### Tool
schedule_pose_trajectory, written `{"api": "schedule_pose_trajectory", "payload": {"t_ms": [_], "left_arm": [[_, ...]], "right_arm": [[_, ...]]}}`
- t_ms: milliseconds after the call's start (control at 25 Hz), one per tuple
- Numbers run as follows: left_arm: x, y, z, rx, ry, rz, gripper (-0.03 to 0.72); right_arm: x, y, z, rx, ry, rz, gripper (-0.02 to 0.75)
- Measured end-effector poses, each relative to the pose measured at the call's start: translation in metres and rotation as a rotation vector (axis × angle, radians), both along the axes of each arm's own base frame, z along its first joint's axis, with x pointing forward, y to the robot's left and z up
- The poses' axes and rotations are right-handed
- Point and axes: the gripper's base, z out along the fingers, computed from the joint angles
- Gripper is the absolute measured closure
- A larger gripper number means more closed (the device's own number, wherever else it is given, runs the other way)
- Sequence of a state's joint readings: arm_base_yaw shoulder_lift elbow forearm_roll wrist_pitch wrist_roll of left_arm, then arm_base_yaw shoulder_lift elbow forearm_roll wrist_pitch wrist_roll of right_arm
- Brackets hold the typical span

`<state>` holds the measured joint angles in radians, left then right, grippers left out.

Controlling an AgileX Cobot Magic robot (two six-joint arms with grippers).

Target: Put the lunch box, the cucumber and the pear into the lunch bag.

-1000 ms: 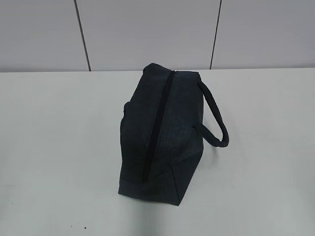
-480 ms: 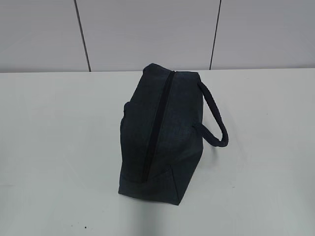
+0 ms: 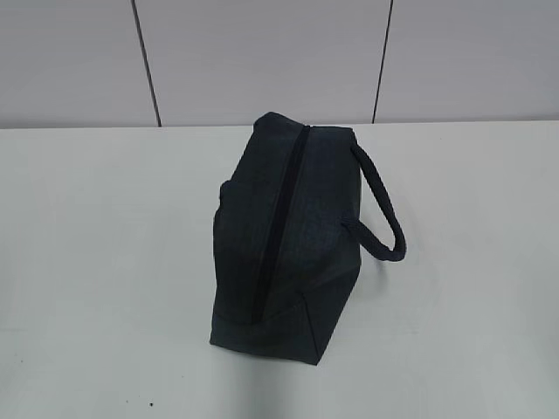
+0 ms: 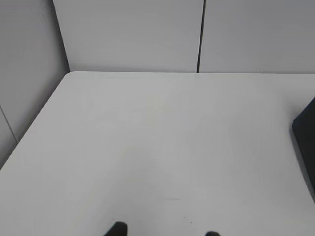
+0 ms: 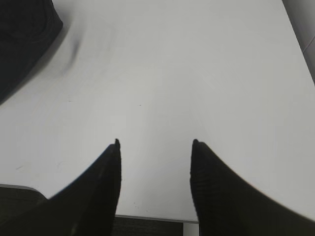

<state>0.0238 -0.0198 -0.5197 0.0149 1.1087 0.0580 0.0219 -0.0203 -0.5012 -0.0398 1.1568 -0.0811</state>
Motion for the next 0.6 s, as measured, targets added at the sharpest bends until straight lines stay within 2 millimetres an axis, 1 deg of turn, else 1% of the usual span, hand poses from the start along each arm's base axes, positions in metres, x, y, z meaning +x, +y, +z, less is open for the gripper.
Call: {"api": "schedule_pose_trajectory", "payload": {"t_ms": [120,600], "left_arm": [[0.0000,0.0000,0.0000,0.000,0.000,0.002,0.411],[0.0000,0.0000,0.0000,0.000,0.000,0.003,0.433]], "right_arm": [[0.0000,0.0000,0.0000,0.000,0.000,0.000,0.372],[0.0000,0.0000,0.0000,0.000,0.000,0.000,0.372]]}}
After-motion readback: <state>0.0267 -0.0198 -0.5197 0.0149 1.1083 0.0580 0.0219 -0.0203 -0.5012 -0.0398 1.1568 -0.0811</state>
